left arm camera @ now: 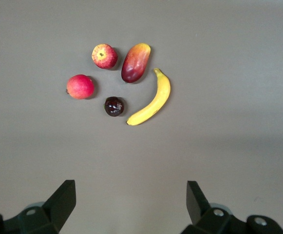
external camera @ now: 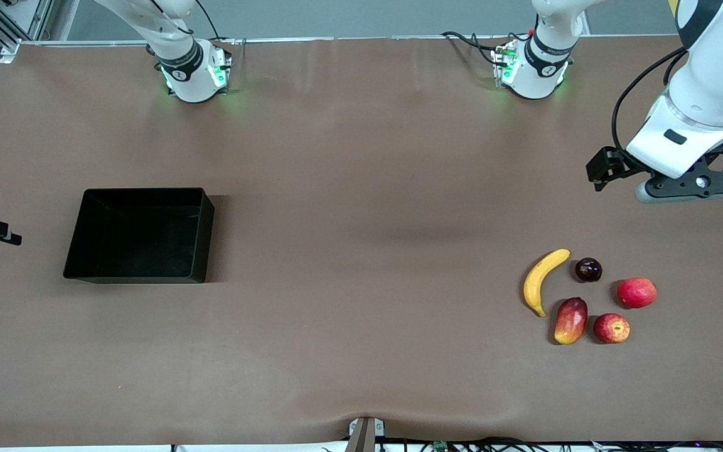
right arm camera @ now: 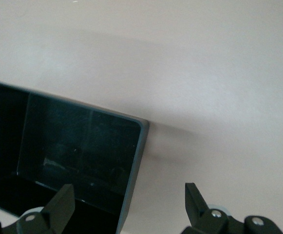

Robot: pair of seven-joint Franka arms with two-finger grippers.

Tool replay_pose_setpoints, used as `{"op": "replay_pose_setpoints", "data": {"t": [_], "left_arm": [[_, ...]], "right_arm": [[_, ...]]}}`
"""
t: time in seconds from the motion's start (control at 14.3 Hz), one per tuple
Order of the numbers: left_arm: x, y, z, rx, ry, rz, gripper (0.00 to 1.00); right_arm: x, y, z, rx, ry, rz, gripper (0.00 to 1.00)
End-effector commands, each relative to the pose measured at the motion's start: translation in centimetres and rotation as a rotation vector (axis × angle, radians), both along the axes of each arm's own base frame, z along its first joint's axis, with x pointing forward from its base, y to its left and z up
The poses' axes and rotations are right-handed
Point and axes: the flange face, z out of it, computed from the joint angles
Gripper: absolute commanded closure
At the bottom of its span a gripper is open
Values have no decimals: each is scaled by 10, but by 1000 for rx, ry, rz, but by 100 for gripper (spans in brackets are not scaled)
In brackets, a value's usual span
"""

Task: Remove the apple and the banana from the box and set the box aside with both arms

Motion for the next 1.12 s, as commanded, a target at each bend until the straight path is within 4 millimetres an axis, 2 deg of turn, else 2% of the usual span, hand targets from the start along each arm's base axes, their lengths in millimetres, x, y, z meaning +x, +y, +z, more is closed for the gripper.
{"op": "replay_pose_setpoints", "data": {"t": [0.0,0.14,0.21,0.35,0.56,0.77,0.91,0.98,1.05], "left_arm": [[-16,-5,15,11,-16,6,0],[-26,0,18,-14,-6,28,0],[-30,7,21,-31,-2,31,0],[-36,23,23,-47,7,14,0],[-44,34,24,-74,15,34,0],[-50,37,28,-84,7,40,0],[-50,39,28,-86,8,42,0],[-50,39,28,-87,9,40,0],[-53,39,30,-92,9,40,0]], "right_arm": [[6,-4,30,37,-108,110,0],[25,11,77,-1,-171,155,0],[32,32,92,9,-154,171,0],[39,58,114,19,-85,22,0],[48,119,147,-9,20,-159,0],[41,179,175,-115,142,-382,0],[23,230,204,-286,164,-346,0],[8,249,220,-308,168,-309,0],[-2,248,219,-291,178,-305,0]]}}
